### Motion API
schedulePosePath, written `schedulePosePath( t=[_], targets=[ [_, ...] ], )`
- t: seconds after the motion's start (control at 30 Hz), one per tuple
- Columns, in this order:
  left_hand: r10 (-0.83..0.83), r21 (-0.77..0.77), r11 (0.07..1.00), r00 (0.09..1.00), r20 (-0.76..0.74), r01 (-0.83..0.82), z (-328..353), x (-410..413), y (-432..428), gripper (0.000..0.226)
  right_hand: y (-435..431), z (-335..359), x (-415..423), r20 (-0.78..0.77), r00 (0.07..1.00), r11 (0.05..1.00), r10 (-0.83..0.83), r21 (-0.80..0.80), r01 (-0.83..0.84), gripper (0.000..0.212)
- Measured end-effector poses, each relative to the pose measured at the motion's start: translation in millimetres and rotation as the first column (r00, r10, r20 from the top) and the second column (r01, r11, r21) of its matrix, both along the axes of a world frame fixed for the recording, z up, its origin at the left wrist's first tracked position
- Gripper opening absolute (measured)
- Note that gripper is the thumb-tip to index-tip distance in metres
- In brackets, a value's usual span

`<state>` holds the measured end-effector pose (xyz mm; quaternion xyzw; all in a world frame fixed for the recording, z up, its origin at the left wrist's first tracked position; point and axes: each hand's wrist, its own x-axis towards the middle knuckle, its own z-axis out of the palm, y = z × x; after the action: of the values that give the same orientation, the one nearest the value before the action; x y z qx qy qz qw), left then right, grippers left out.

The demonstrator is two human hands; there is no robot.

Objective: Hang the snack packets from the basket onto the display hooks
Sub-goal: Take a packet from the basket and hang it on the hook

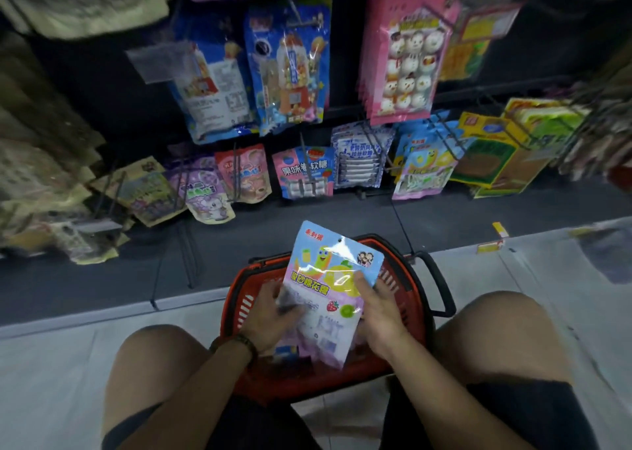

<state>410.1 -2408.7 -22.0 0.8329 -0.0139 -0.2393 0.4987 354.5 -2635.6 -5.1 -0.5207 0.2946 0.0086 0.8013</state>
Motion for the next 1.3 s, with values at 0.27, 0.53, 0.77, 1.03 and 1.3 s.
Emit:
schedulePosePath(
  t=[0.27, 0.53, 0.77, 1.03, 1.3],
  targets=[
    [0.181, -0.325, 0.930, 0.983, 0.003, -0.170, 82, -21, -11, 0.022, -11, 67, -2, 0.124, 0.981, 0.988, 0.152, -0.005, -0.153, 0.025],
    [0.332, -0.113, 0.943, 0.887, 0.320, -0.312, 114, 0, -20, 0.068, 2, 88, -1, 0.230, 0.963, 0.974, 0.140, -0.207, -0.092, 0.022],
    [0.340, -0.592, 0.773, 0.937, 0.078, -0.230, 133, -33, -75, 0.069, 30, 114, 2, 0.391, 0.788, 0.723, 0.475, -0.684, -0.096, 0.045],
    [0.418, -0.530, 0.768, 0.908, -0.009, -0.359, 163, 6, -35, 0.026, 0, 136, 21, 0.352, 0.864, 0.626, 0.360, -0.778, 0.056, 0.043],
    [0.317, -0.533, 0.820, 0.941, 0.118, -0.209, 192, 23, -23, 0.030, -21, 189, 67, 0.388, 0.865, 0.841, 0.318, -0.536, -0.069, 0.029]
  ],
)
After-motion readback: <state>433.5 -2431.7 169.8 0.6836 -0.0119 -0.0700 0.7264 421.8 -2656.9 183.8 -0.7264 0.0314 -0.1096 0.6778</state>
